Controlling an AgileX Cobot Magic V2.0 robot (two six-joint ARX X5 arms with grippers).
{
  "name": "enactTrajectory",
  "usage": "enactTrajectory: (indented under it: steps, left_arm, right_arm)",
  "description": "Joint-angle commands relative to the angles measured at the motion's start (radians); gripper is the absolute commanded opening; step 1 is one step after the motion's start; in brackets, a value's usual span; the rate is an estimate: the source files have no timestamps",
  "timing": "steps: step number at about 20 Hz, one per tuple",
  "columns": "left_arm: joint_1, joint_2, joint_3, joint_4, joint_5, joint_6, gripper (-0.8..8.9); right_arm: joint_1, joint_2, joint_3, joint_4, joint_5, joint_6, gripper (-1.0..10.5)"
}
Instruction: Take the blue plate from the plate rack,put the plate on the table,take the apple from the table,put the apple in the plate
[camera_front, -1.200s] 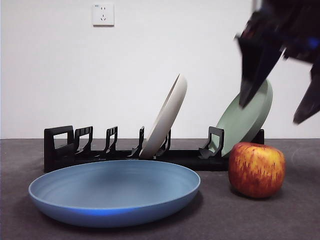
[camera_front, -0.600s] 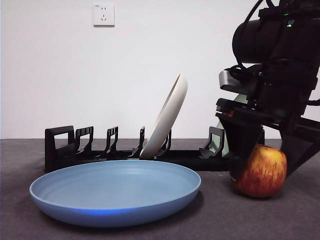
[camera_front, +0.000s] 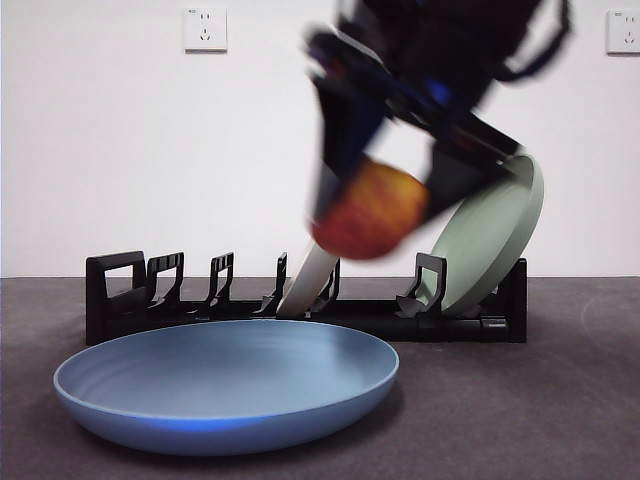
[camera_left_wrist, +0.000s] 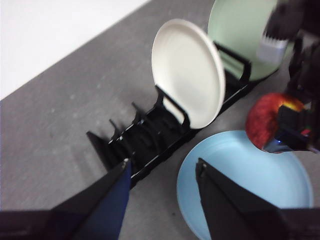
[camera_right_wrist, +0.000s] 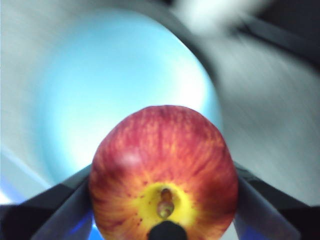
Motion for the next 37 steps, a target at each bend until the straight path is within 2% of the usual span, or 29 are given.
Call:
enactTrajectory:
  steps: [1,6,12,15,17,18,19,20,25,27,29,31,33,34,35,37]
  left_arm:
    - [0.046,-0.019,0.001,0.000,-0.022,0.008,2.20]
    - [0.130,-0.063,0.001,-0.022,-0.138,0.011,2.20]
    - [0.194,-0.074,0.001,-0.046,-0.133,0.011,2.20]
    - [0.199,-0.074,0.001,-0.050,-0.129,0.011,2.20]
    - [0.199,-0.074,0.001,-0.051,-0.129,0.011,2.20]
    - [0.199,-0.074,0.001,-0.051,-0.129,0.011,2.20]
    - [0.199,-0.074,0.001,-0.051,-0.127,0.011,2.20]
    - [0.199,-0.073,0.001,-0.050,-0.123,0.011,2.20]
    - [0.199,-0.072,0.001,-0.036,0.010,0.014,2.19]
    - [0.199,-0.071,0.001,-0.006,0.068,0.024,2.20]
    - [0.199,-0.069,0.001,0.072,0.084,0.027,2.20]
    - [0.199,-0.069,0.001,0.137,0.100,0.039,2.19]
    - [0.199,-0.064,0.001,0.188,0.195,0.063,2.00]
    - [0.199,-0.059,0.001,0.207,0.225,0.065,1.18]
    - [0.199,-0.055,0.001,0.222,0.242,0.065,-0.22]
    - [0.199,-0.042,0.001,0.238,0.253,0.068,-0.09]
  right_arm:
    - [0.041,0.051,0.063,0.018,-0.001,0.020,-0.1]
    - [0.081,0.217,0.143,0.028,0.010,0.020,-0.1]
    - [0.104,0.366,0.146,0.037,0.022,0.011,-0.1]
    - [0.103,0.373,0.146,0.028,0.031,-0.026,0.2]
    - [0.100,0.373,0.146,0.015,0.027,-0.026,2.1]
    - [0.094,0.373,0.146,0.001,0.027,-0.026,3.8]
    - [0.093,0.373,0.146,-0.005,0.029,-0.027,4.9]
    - [0.093,0.373,0.146,-0.004,0.029,-0.029,5.1]
    - [0.085,0.290,0.147,-0.010,0.029,-0.029,5.0]
    - [0.079,0.212,0.147,-0.021,0.032,-0.061,5.0]
    - [0.066,0.105,0.147,-0.045,0.033,-0.108,4.9]
    - [0.049,0.010,0.147,-0.071,0.034,-0.131,3.6]
    - [0.026,-0.092,0.147,-0.093,0.034,-0.147,1.4]
    - [0.016,-0.135,0.147,-0.104,0.035,-0.165,0.4]
    - [0.006,-0.182,0.147,-0.109,0.035,-0.190,-0.2]
    - [-0.009,-0.259,0.147,-0.110,0.042,-0.208,-0.1]
